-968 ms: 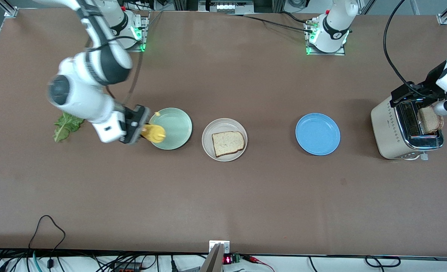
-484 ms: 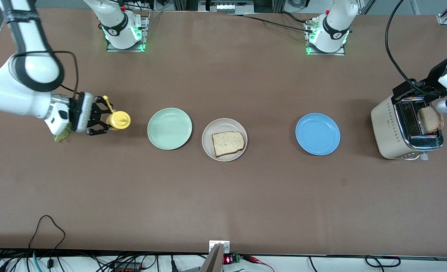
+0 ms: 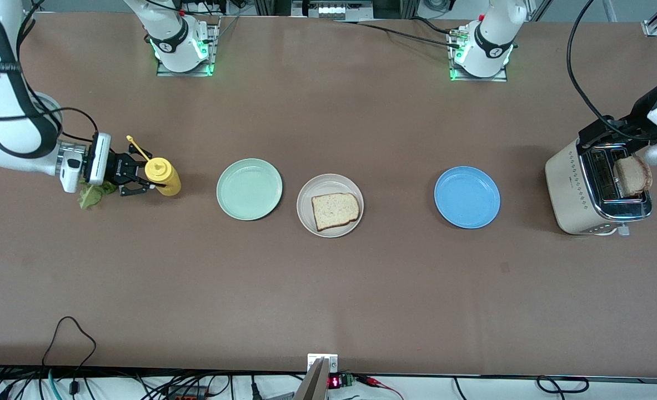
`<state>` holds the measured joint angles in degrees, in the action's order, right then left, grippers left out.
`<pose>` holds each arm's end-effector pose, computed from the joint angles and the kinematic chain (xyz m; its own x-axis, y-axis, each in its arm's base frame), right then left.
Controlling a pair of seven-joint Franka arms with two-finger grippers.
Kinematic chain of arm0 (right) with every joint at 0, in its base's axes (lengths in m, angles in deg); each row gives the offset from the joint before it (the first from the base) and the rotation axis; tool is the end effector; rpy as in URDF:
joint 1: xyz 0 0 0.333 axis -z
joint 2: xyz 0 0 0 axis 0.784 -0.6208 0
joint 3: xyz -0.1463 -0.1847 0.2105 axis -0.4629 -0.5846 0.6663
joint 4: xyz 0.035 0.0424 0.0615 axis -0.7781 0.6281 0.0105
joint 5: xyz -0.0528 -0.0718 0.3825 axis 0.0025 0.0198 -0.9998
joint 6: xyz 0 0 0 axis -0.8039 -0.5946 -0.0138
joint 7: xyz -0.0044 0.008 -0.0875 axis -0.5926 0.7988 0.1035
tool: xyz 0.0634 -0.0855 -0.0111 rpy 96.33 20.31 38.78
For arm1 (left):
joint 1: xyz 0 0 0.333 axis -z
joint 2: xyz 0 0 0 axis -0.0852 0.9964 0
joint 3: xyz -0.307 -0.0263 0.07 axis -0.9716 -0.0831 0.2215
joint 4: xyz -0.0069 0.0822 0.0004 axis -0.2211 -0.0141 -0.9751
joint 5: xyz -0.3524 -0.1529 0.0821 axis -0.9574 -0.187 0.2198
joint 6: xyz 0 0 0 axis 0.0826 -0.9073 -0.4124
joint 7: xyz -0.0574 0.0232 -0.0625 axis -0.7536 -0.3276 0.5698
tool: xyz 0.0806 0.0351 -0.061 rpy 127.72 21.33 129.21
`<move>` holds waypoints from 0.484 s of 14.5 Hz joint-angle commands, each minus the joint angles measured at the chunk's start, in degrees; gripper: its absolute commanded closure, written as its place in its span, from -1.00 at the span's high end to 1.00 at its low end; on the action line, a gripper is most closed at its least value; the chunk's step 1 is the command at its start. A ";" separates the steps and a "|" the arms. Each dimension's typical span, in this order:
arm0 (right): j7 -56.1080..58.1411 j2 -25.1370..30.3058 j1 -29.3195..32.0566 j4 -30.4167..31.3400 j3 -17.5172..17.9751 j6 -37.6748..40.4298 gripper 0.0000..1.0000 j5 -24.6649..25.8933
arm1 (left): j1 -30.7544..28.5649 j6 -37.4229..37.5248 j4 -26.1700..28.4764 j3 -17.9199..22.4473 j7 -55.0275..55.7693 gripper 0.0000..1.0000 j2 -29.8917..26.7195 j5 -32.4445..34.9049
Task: Make sandwich in beige plate with both arms
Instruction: 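Carry the yellow bottle back beside the lettuce with the right gripper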
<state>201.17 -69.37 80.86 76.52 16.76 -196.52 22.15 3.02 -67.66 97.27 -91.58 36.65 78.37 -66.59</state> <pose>0.5176 -0.0647 0.2215 0.1315 0.5461 0.8273 0.9909 -0.0479 -0.1258 0.5641 0.0003 0.6064 0.9986 0.0534 -0.0001 0.0534 -0.9986 -0.0001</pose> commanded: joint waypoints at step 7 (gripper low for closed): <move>7.80 -8.28 5.48 -1.24 1.27 4.76 -0.68 -5.01 | -0.42 0.84 -0.20 -0.61 -0.67 1.00 -0.47 0.75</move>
<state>208.37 -76.61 84.08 76.18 16.78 -193.67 18.17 3.02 -67.54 97.27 -91.62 36.65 78.25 -66.59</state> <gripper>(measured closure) 0.555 0.000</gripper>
